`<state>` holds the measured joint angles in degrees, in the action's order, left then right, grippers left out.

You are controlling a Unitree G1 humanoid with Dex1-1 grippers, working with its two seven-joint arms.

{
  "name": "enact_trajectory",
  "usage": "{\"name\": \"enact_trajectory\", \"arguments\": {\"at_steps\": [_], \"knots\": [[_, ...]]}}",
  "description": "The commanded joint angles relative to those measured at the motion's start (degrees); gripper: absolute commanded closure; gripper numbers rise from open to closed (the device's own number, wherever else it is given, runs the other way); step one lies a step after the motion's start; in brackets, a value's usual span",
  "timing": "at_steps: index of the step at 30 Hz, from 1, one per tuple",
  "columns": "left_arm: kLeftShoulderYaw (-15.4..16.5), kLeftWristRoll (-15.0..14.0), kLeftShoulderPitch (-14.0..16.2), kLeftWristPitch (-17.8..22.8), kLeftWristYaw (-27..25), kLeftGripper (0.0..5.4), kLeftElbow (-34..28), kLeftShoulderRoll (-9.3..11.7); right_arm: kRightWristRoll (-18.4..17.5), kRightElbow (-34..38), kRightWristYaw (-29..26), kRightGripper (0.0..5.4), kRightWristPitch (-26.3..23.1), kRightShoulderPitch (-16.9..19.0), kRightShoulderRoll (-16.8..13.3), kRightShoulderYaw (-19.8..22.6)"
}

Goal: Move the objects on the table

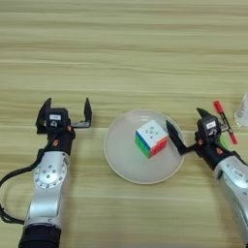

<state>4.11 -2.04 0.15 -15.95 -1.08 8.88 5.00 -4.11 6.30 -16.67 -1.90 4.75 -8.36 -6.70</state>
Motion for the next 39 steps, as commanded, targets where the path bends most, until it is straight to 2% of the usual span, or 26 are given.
{"name": "enact_trajectory", "arguments": {"at_steps": [1,12,30,34,39], "knots": [[-0.2,0.8,0.0,1.0,0.4,0.0,-0.5,-0.3,0.6,-0.9,-0.1,0.05,0.0,-1.0,-0.4,0.0],[-0.2,0.9,-0.1,1.0,0.5,0.0,-0.4,-0.4,1.7,0.2,-1.5,0.05,-0.5,1.8,-1.6,-1.8],[-0.2,0.9,-0.2,0.9,0.6,0.0,-0.2,-0.3,3.3,7.9,-3.3,0.05,-3.6,7.1,-3.1,-7.7],[-0.2,0.9,-0.2,0.9,0.5,0.0,-0.2,-0.2,3.1,7.5,-2.7,0.05,-3.5,6.5,-2.9,-6.9],[-0.4,1.6,0.0,0.7,0.6,0.0,-0.3,0.1,1.9,7.6,-1.0,0.05,-2.6,4.1,-2.7,-2.9]]}}
